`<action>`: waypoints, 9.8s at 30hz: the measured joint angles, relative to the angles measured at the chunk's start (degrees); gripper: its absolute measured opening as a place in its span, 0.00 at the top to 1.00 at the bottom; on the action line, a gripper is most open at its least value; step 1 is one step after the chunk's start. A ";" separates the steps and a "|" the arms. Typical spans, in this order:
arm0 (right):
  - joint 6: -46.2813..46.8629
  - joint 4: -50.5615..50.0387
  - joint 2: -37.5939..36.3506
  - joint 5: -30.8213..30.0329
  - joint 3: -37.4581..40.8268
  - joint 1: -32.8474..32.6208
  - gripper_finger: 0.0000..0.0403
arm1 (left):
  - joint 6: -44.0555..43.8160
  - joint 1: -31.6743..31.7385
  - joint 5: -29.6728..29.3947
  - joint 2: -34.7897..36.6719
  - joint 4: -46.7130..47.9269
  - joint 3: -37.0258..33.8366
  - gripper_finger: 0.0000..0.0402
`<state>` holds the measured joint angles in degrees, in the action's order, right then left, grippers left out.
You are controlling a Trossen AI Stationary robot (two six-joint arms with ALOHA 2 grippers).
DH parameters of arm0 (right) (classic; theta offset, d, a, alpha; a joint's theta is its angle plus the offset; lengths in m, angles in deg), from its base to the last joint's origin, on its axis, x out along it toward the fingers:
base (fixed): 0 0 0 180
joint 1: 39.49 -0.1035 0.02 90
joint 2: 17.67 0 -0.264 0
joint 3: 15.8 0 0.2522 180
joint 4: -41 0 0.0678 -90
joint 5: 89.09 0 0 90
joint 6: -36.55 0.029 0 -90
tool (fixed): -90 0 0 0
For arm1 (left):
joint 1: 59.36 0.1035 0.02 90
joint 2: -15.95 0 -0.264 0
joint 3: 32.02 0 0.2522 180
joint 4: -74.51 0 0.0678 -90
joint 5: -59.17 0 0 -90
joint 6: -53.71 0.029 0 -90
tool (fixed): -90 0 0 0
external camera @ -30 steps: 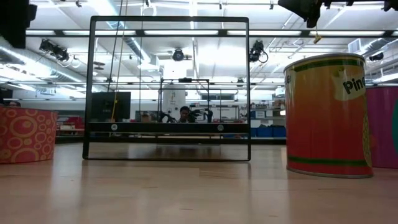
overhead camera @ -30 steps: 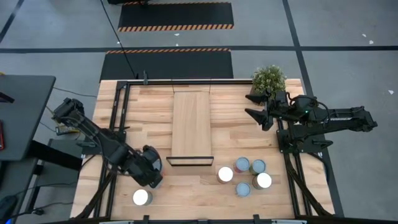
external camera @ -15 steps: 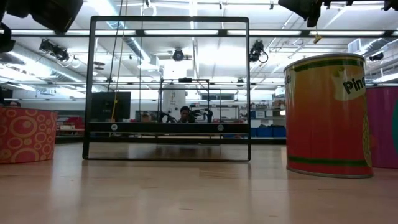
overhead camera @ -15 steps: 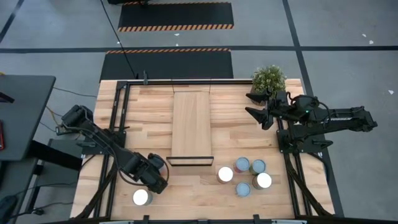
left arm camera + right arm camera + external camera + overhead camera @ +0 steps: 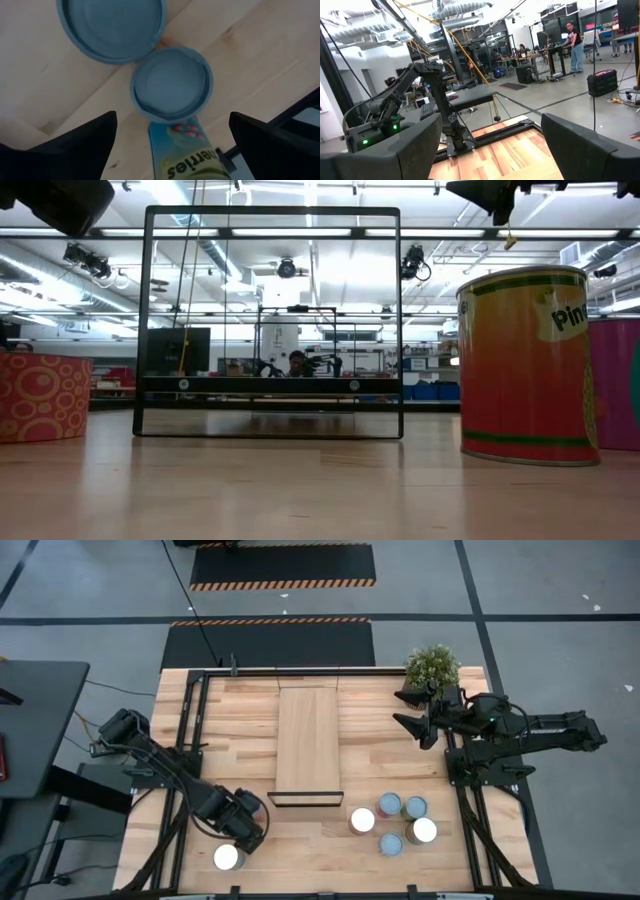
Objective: Pick and place cans onto a shelf
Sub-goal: Put the red can on the shelf, then put the orange can on the shelf
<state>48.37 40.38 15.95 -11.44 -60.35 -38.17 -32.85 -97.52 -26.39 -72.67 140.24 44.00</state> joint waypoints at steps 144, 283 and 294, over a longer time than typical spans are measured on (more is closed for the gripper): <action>3.56 -17.68 5.65 -5.76 0.00 0.00 0.13 | 48.29 59.00 -2.50 -28.33 -7.27 32.92 0.03; 8.86 -10.21 8.05 0.09 0.00 -5.86 0.13 | -10.15 -4.21 -12.09 16.28 -1.02 -6.58 0.03; 8.97 -8.88 8.38 -1.24 0.00 -5.88 0.13 | 1.14 -2.63 -12.07 11.26 -1.08 -6.58 0.03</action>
<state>57.34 31.51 24.33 -12.68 -60.35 -44.05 -31.72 -100.15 -38.46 -61.41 139.17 37.42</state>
